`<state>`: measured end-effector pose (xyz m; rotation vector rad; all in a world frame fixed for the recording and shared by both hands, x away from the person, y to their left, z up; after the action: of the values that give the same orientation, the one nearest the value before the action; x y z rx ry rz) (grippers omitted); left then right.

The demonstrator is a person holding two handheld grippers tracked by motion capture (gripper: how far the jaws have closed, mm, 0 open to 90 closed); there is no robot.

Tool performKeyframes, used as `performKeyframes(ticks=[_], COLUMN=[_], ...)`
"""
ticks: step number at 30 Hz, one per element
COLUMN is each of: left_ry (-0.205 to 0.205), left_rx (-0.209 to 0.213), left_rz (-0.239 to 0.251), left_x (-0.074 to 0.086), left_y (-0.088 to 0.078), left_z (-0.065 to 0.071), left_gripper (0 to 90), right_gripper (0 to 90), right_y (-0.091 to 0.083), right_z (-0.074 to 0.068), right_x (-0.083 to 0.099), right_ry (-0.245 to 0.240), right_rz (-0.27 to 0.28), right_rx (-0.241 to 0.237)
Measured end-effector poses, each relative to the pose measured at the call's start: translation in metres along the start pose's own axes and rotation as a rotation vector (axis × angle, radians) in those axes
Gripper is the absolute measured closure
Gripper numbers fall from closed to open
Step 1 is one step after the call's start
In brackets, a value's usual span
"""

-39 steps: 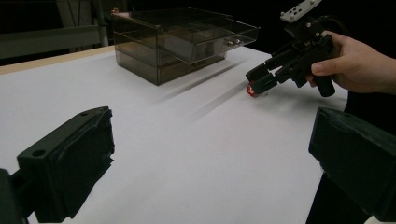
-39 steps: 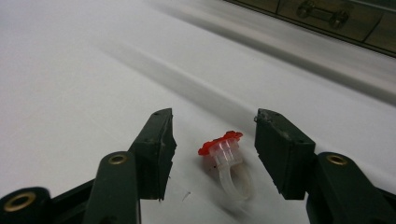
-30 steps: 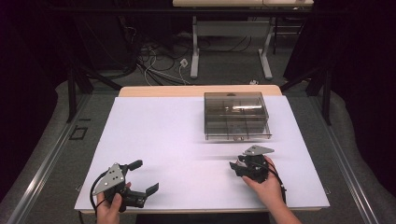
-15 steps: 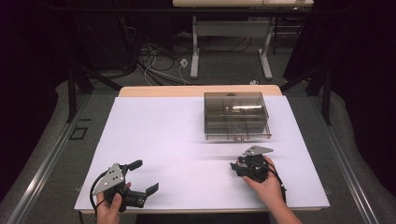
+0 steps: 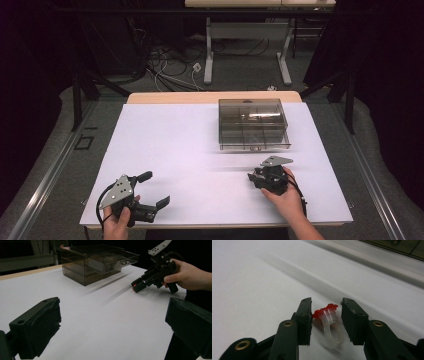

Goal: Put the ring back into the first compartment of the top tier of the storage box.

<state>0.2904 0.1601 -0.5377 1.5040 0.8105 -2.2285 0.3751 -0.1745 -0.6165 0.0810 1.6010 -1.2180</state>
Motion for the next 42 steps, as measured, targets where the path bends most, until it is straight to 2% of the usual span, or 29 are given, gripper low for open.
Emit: performKeyframes(ticks=[10,38,42], left_ry=[-0.001,-0.002,0.000], left_rx=[0.001,0.001,0.001], left_rz=[0.001,0.001,0.000], left_x=[-0.0001,0.0000,-0.0001], left_y=[0.0000,0.0001,0.0000], left_z=[-0.0004,-0.0007,-0.0007], left_gripper=[0.2,0.2,0.2], right_gripper=[66.5,68.0,68.0], right_y=[-0.0006,-0.0017,-0.0032], right_z=[-0.0001,-0.0011,-0.0024], right_x=[0.0004,0.0004,-0.0004], right_ry=[-0.006,-0.022,-0.009], right_rz=[-0.001,-0.001,0.004], right_rx=[-0.006,-0.011,-0.015])
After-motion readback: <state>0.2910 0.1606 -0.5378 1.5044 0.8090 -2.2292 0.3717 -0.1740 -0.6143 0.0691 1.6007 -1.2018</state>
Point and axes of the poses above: each handheld gripper's, and its own axes: y roughly forward along the jaws, x roughly out of its underside, z roughly to its right, the point moved 8 cm from there along y, roughly forward along the jaws, and after that the axes turned 12 degrees about -y, right-handed, at the moved point
